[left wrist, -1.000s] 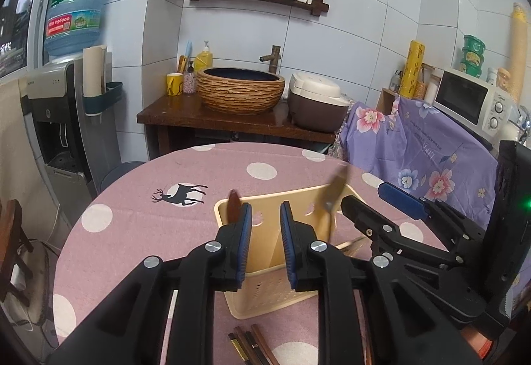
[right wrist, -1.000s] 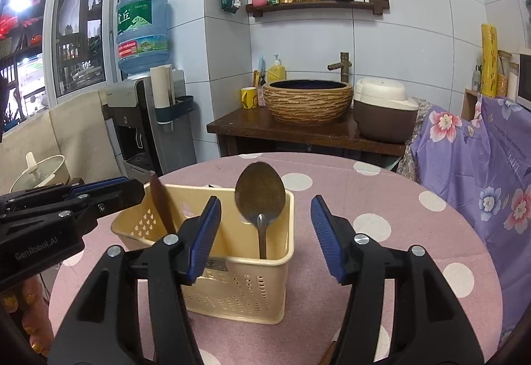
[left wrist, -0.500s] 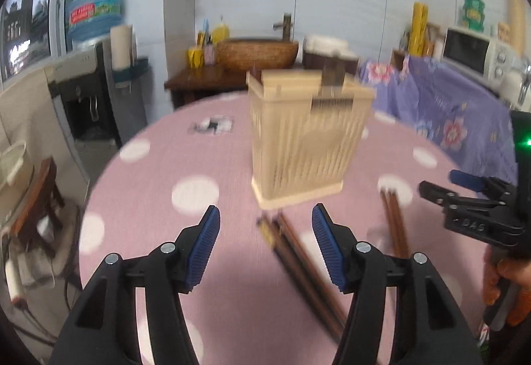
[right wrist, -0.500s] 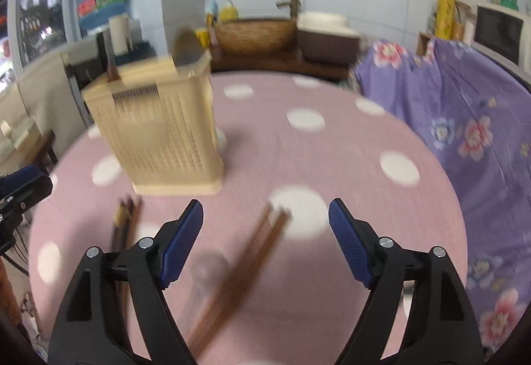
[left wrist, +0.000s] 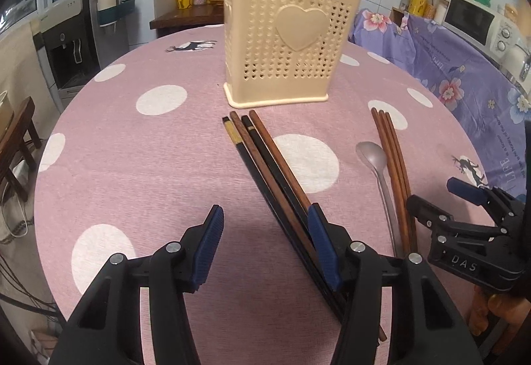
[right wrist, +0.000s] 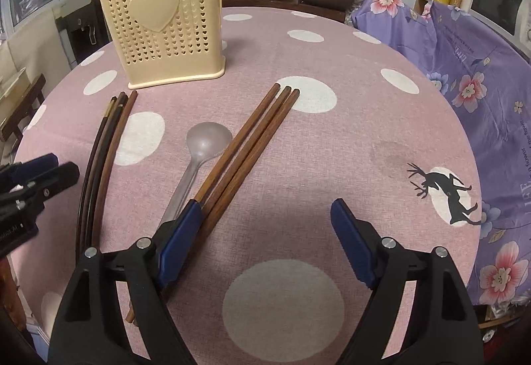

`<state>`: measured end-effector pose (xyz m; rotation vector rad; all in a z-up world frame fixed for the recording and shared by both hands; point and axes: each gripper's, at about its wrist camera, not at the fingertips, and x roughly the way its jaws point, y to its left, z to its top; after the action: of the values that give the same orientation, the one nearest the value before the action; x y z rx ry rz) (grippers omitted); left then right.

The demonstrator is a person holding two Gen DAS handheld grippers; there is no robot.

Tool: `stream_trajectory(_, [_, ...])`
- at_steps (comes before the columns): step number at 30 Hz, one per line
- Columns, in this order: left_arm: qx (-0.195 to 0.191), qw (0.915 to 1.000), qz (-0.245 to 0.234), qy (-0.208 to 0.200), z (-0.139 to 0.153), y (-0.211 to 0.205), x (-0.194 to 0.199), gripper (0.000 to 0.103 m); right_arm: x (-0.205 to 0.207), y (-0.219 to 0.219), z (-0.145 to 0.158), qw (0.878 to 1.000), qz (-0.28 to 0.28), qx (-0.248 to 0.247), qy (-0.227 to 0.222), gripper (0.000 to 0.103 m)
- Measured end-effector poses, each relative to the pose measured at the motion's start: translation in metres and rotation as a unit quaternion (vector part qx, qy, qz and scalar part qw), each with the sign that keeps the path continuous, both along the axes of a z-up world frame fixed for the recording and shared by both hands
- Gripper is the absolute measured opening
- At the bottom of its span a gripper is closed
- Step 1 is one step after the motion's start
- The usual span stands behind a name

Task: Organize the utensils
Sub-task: 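Move both tools back down to the chopsticks on the table, then grasp a black gold-tipped chopstick with the left tool while the right tool grasps brown chopsticks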

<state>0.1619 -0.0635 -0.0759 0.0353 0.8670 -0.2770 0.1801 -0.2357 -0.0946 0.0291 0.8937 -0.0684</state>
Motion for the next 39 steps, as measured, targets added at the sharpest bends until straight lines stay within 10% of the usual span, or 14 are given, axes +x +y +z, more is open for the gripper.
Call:
stream_trajectory(23, [-0.019, 0.9991, 0.038, 0.009, 0.003, 0.018, 0.02, 0.053, 0.015, -0.029, 0.012, 0.999, -0.029, 0.045, 0.009, 0.084])
stream_trajectory(30, [0.033, 0.9986, 0.041, 0.003, -0.008, 0.01, 0.019, 0.052, 0.014, -0.034, 0.006, 0.999, -0.042, 0.021, 0.016, 0.084])
stream_trajectory(39, [-0.008, 0.995, 0.097, 0.023, -0.001, 0.056, 0.03, 0.051, 0.024, -0.056, 0.011, 0.996, -0.058, 0.069, 0.013, 0.084])
